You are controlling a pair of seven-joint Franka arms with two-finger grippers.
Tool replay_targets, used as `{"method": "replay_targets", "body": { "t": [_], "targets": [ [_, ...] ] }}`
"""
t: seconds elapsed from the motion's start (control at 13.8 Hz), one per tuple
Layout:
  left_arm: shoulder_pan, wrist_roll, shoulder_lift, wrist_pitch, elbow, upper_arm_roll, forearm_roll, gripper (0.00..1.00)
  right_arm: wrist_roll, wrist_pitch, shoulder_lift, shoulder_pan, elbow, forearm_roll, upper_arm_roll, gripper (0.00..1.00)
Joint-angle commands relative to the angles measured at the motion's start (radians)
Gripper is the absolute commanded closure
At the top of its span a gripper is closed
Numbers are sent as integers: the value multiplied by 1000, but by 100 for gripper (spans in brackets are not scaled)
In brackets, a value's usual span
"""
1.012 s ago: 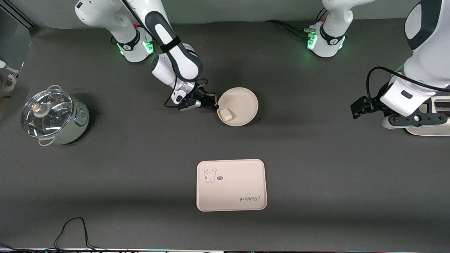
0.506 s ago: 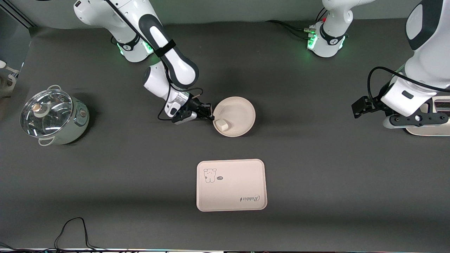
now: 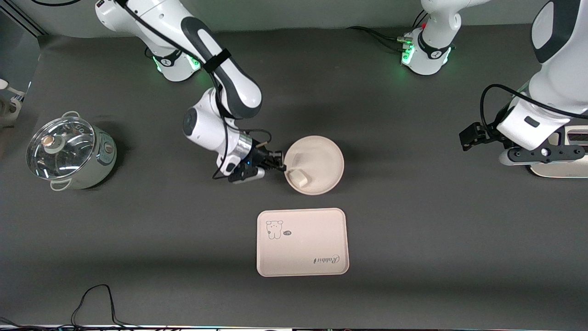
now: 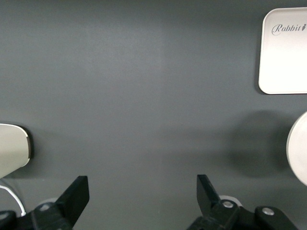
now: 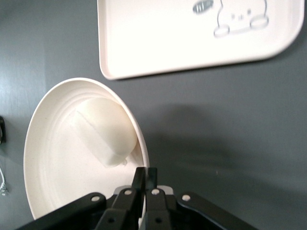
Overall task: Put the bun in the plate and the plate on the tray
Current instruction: 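Carry the plate with the right gripper over the white tray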
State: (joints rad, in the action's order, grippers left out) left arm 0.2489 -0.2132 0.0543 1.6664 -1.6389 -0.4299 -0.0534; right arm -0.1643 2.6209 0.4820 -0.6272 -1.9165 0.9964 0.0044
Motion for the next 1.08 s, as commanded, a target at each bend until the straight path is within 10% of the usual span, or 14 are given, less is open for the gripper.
{"method": "replay_targets", "body": {
  "t": [0.0, 0.51, 1.01],
  "targets": [
    [-11, 5, -4, -14, 5, 8, -20, 0, 119, -144, 139, 12, 244, -108, -64, 100],
    [-11, 6, -4, -19, 5, 8, -36, 0, 273, -367, 493, 90, 819, -240, -126, 100],
    [-11, 11, -5, -22, 5, 8, -34, 0, 237, -318, 656, 144, 956, -305, -121, 100]
  ]
}}
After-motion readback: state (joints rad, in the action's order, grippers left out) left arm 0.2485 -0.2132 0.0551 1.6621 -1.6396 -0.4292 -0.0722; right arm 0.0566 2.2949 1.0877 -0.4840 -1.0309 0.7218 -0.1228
